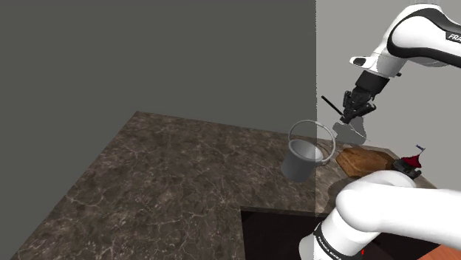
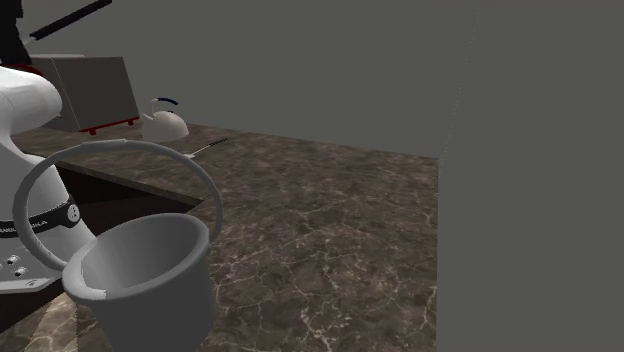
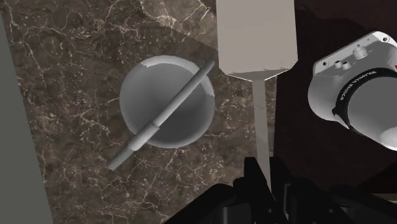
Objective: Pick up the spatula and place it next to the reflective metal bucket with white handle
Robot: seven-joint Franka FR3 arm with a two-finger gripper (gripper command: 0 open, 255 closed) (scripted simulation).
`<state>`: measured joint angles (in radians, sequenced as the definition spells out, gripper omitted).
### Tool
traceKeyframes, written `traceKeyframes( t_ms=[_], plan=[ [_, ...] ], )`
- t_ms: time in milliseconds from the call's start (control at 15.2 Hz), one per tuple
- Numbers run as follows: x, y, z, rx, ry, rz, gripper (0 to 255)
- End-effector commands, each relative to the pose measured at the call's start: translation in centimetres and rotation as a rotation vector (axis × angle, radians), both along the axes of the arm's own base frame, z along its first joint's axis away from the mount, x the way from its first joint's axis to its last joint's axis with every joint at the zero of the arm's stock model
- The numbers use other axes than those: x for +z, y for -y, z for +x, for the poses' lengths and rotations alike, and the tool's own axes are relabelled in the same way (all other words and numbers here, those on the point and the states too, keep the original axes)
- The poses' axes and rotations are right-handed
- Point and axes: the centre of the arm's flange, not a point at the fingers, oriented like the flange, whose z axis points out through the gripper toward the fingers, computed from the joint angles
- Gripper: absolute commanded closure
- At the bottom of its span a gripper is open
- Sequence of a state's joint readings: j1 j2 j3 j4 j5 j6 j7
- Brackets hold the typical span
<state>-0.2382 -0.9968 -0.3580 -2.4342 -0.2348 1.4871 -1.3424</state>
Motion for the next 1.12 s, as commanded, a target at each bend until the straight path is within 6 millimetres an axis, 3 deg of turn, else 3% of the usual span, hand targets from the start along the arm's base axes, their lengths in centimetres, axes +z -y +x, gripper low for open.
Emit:
traceKeyframes(
  t_ms=[0, 594, 660, 1056],
  plan=[
    [0.1, 1.4, -2.3, 0.001, -0.001, 0.0, 255],
    [0.1, 7.6, -12.4, 0.001, -0.001, 0.0, 255],
    [0.1, 8.8, -14.4, 0.001, -0.001, 0.0, 255],
    [-3.1, 8.8, -14.4, 0.001, -0.001, 0.0, 255]
  ],
)
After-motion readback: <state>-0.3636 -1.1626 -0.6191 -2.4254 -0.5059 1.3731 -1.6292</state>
